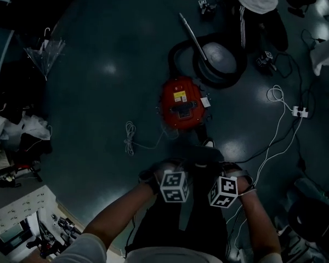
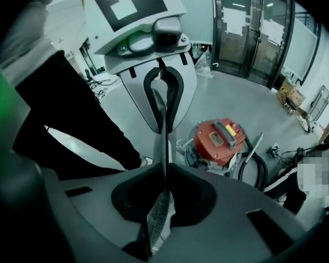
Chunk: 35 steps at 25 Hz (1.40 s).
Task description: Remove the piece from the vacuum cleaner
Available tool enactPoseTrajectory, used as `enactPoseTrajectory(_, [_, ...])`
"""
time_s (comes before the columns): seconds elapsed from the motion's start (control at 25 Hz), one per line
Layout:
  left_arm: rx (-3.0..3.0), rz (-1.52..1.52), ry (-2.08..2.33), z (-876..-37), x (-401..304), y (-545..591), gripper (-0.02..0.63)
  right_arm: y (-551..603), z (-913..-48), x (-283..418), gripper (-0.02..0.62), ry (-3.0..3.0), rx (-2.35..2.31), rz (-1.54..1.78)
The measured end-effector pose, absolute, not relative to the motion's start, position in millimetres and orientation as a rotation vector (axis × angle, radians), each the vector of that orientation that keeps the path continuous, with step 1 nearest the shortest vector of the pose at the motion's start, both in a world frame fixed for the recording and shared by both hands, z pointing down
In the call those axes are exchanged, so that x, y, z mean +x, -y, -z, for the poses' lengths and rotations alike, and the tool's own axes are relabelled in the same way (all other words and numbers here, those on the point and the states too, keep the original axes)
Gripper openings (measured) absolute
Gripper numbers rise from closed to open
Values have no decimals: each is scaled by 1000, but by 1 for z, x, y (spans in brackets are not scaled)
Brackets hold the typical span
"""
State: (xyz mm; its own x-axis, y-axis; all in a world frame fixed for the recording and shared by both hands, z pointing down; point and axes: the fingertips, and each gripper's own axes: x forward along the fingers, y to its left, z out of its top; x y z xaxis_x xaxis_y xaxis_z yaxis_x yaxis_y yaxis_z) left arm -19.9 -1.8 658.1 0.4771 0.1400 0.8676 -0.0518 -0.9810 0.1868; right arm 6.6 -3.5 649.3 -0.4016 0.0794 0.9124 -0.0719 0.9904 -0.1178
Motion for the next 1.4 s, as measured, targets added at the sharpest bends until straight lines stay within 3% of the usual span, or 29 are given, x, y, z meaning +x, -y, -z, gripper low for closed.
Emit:
enactPoseTrajectory(0.28, [2598, -1510, -128, -483, -38, -21, 35, -19, -474, -12, 43, 2026, 73, -143])
enactPoseTrajectory(0.6, [2677, -1545, -183, -370, -40, -47, 35, -46, -361, -14, 43, 2065, 134, -117])
enactPoseTrajectory(0.88, [2706, -1483, -240, -327, -40, -73, 35, -74, -320, -14, 43, 2090, 136, -122])
enactPoseTrajectory(1.4, [2703, -1485, -257, -336, -35, -107, 35, -108, -330, -10, 42, 2105, 162, -148])
